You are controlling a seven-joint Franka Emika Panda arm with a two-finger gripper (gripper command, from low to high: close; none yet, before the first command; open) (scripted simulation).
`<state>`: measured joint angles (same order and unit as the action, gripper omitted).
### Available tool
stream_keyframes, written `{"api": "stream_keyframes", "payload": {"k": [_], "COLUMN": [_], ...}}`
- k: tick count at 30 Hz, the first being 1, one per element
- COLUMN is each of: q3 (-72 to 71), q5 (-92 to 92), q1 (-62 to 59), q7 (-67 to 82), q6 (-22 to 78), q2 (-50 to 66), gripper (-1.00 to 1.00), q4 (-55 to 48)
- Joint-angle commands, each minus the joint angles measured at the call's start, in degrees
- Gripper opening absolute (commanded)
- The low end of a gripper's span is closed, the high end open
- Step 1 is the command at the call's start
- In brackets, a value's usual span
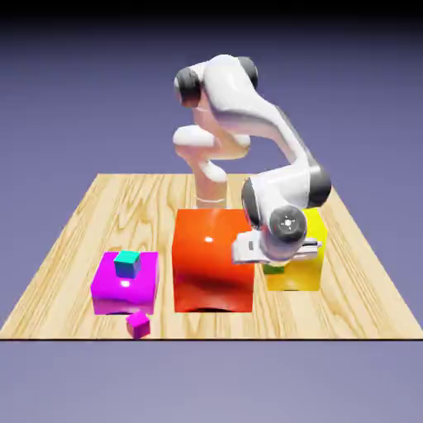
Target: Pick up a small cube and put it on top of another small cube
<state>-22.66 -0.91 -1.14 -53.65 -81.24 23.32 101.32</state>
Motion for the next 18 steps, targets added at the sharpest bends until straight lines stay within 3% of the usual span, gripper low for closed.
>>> {"api": "stream_keyframes", "payload": {"k": [1, 8, 14, 15, 18], "q3": [-1.2, -8.3, -8.0, -8.0, -8.1], "q5": [0.8, 5.0, 4.3, 4.3, 4.5], "q1": [0.9, 6.0, 5.2, 5.2, 5.4], "q7": [1.1, 7.3, 8.4, 8.4, 8.1], "q6": [1.5, 10.5, 0.9, 0.9, 4.1], "q2": [-2.1, -14.2, -17.5, -17.5, -16.4], "gripper": [-1.0, -1.0, -1.0, 1.0, 1.0], "q4": [0.7, 5.1, 17.5, 17.5, 13.4]}}
